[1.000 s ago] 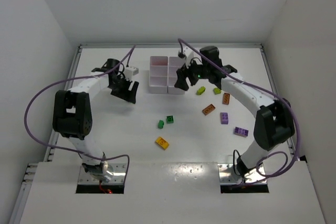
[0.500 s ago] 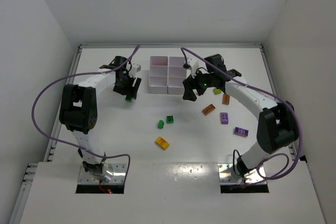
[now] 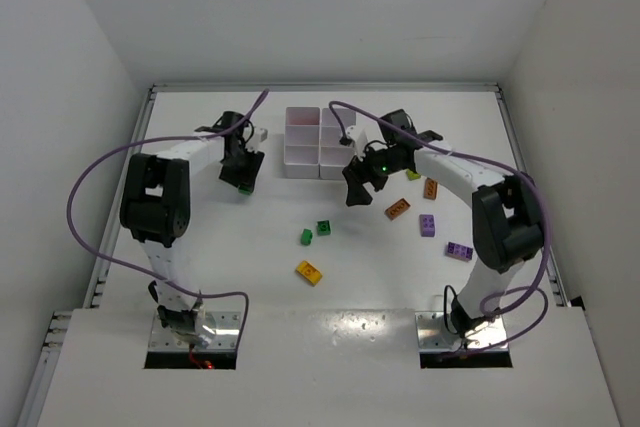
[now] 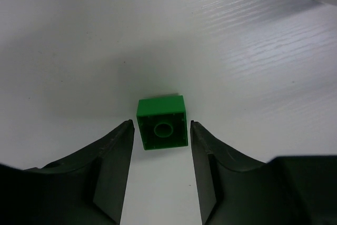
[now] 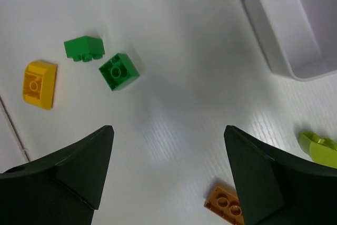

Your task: Sort the legos into containers by color

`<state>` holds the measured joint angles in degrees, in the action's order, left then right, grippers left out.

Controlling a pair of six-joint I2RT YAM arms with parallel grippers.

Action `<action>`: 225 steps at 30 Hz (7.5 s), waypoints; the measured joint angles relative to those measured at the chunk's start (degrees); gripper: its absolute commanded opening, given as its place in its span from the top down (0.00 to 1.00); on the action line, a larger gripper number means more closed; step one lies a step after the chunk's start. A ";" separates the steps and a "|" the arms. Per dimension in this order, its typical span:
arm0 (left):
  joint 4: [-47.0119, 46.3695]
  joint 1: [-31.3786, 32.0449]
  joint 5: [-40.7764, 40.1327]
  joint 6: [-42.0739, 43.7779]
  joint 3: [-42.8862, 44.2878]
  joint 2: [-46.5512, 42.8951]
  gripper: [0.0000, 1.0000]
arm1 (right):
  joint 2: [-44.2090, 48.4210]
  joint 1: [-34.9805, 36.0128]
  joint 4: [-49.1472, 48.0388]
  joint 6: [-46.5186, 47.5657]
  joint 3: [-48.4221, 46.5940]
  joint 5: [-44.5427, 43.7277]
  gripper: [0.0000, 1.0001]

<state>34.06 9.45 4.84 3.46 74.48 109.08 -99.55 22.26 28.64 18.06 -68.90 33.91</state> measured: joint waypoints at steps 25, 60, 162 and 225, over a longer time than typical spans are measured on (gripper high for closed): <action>1.07 -7.28 9.33 -1.60 0.24 -3.32 0.93 | -14.80 11.69 18.14 32.20 -11.91 1.11 0.09; 0.26 -12.57 13.68 -1.97 -0.79 -10.21 0.93 | -16.39 14.27 -7.67 3.23 -21.77 -18.21 1.00; -0.96 -19.85 16.44 -12.02 0.02 -34.29 0.31 | -15.67 23.78 0.96 6.69 -7.43 -7.21 0.07; -5.01 -20.15 17.99 -11.47 -4.46 -30.93 0.23 | -33.51 11.82 -7.98 -31.82 -49.00 -33.81 0.24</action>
<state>29.06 -10.70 22.83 -8.01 70.02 78.15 -133.05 34.09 20.67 -13.76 -117.91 0.10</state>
